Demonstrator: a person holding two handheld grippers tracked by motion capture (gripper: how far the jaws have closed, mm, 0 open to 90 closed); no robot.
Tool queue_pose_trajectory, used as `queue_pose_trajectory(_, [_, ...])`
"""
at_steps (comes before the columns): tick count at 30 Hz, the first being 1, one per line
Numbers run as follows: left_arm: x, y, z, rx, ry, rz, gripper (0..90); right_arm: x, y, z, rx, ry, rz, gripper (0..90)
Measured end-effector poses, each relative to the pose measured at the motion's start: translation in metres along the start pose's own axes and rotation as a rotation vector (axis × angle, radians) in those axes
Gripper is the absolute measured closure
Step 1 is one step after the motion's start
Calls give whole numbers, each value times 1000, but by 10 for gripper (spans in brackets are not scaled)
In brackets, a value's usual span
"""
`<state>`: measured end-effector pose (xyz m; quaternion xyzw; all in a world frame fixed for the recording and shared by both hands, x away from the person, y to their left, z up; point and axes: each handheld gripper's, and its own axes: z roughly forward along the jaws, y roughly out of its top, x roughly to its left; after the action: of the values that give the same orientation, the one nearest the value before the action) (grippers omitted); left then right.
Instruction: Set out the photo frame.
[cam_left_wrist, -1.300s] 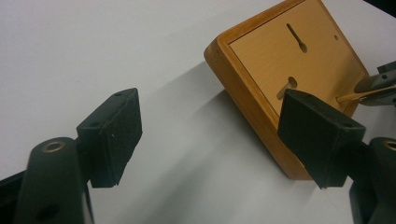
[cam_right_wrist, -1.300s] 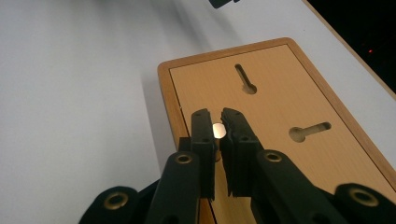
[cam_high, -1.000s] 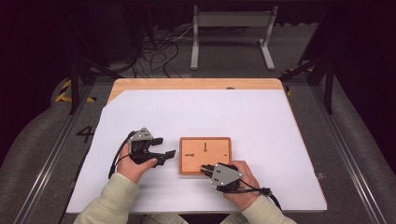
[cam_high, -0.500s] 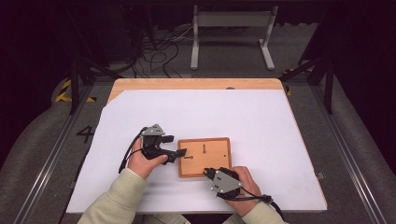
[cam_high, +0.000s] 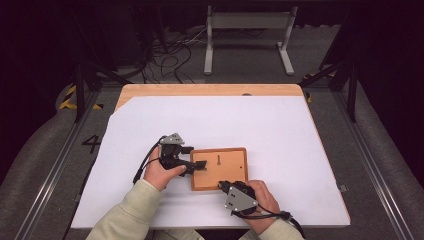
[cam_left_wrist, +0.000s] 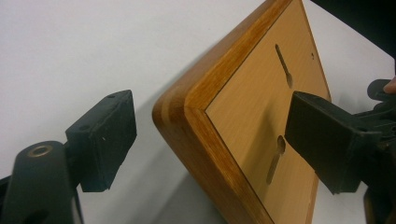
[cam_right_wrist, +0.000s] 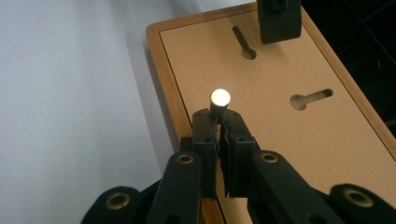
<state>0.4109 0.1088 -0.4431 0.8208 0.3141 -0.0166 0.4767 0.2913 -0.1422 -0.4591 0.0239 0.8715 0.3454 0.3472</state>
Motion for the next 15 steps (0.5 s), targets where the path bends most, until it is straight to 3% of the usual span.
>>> queue_pose_trajectory(8, [0, -1, 10, 23, -47, -18, 185, 2, 0, 0, 0, -9, -15, 858])
queue_pose_trajectory(15, [-4, 0, 17, 41, -76, -1, 199, 3, 1, -1, 1, -16, -20, 857])
